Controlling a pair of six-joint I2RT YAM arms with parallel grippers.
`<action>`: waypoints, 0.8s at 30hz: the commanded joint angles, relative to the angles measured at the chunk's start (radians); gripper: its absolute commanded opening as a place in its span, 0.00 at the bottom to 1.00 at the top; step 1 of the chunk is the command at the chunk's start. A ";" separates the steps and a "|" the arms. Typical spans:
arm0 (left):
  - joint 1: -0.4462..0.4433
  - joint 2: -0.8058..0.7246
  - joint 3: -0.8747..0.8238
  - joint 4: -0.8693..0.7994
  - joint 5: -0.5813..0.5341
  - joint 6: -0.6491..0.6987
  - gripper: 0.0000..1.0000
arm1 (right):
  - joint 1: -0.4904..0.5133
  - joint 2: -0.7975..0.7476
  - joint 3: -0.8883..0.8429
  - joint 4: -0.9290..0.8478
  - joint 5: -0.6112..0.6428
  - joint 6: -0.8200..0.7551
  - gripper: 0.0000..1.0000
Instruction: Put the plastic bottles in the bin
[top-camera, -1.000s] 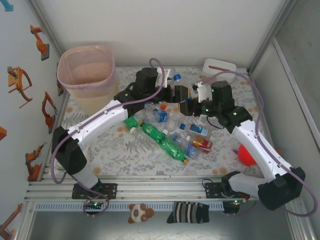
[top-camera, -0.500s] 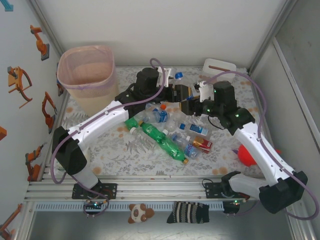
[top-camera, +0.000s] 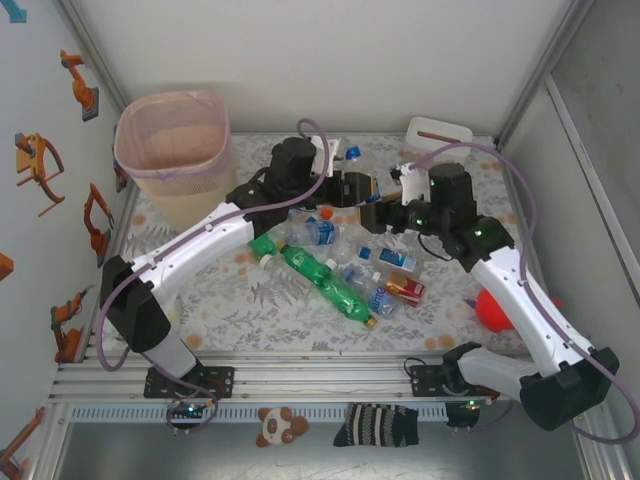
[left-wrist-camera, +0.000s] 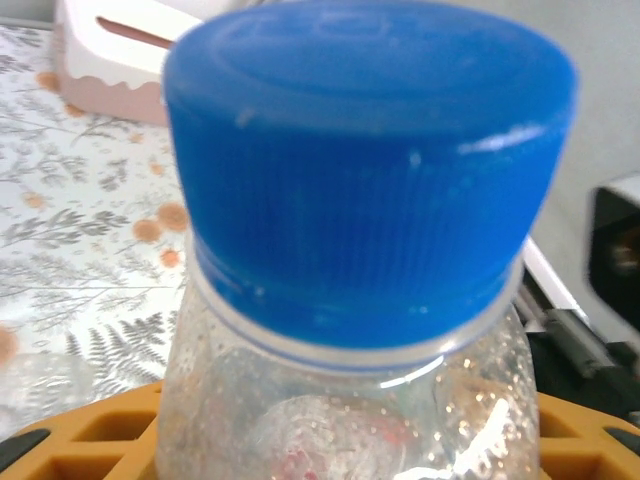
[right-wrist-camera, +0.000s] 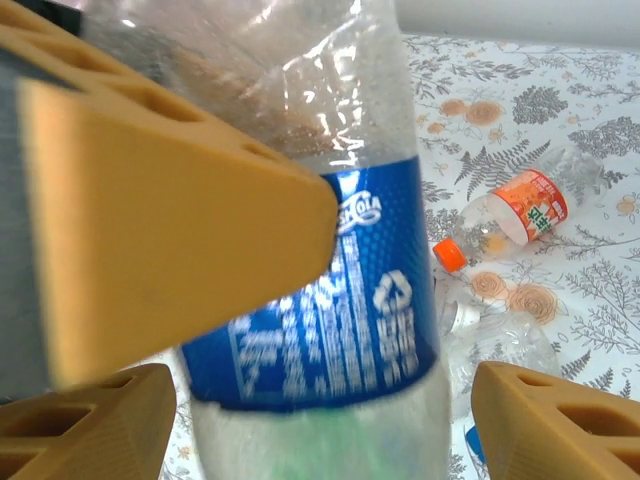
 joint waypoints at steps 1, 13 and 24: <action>0.031 -0.052 0.022 -0.080 -0.043 0.076 0.53 | 0.001 -0.037 0.034 -0.032 0.034 -0.005 0.77; 0.238 -0.134 0.176 -0.372 -0.121 0.278 0.53 | 0.001 -0.063 0.048 -0.082 0.085 -0.021 0.78; 0.478 -0.040 0.530 -0.720 -0.257 0.505 0.54 | 0.000 -0.027 0.112 -0.105 0.091 -0.029 0.78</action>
